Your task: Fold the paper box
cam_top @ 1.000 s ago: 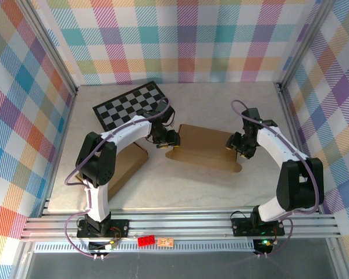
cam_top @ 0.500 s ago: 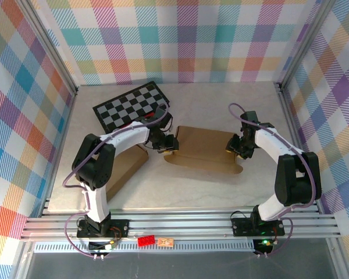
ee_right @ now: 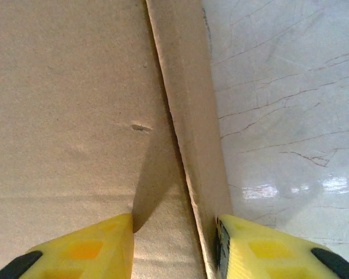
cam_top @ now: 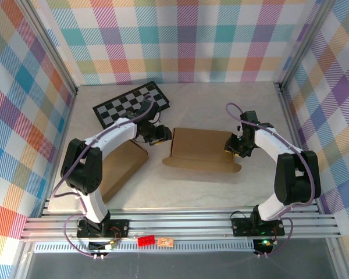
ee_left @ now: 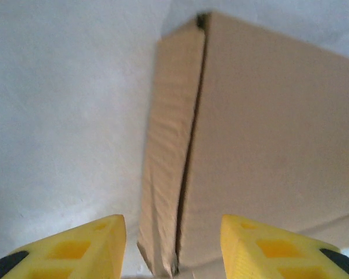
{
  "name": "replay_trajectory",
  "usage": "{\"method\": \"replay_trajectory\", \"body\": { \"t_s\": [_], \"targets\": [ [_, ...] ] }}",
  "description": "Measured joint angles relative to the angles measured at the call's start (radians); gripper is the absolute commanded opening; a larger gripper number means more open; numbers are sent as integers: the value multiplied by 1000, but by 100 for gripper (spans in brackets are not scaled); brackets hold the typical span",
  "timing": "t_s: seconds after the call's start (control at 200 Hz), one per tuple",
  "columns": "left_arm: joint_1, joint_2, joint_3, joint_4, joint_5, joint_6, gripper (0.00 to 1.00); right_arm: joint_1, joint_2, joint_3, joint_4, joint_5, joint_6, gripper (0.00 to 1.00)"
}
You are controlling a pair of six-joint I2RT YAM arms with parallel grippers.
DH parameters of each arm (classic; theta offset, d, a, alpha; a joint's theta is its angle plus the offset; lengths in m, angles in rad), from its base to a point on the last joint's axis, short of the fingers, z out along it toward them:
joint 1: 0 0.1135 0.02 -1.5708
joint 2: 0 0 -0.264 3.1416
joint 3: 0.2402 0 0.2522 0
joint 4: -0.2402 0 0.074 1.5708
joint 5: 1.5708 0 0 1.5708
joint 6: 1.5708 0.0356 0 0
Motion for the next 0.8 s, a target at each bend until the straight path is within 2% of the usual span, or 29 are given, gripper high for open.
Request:
{"method": "replay_trajectory", "body": {
  "t_s": [0.195, 0.585, 0.8],
  "targets": [
    [5, 77, 22, 8, 34, 14, 44, 0, 5, 2, 6, -22, -13, 39],
    [-3, 79, -56, 63, 68, 8, 43, 0, 24, 2, 34, -106, -27, 37],
    [-2, 36, -119, 93, 60, 8, 36, 2, 30, -9, 60, -141, -40, 41]
  ]
}}
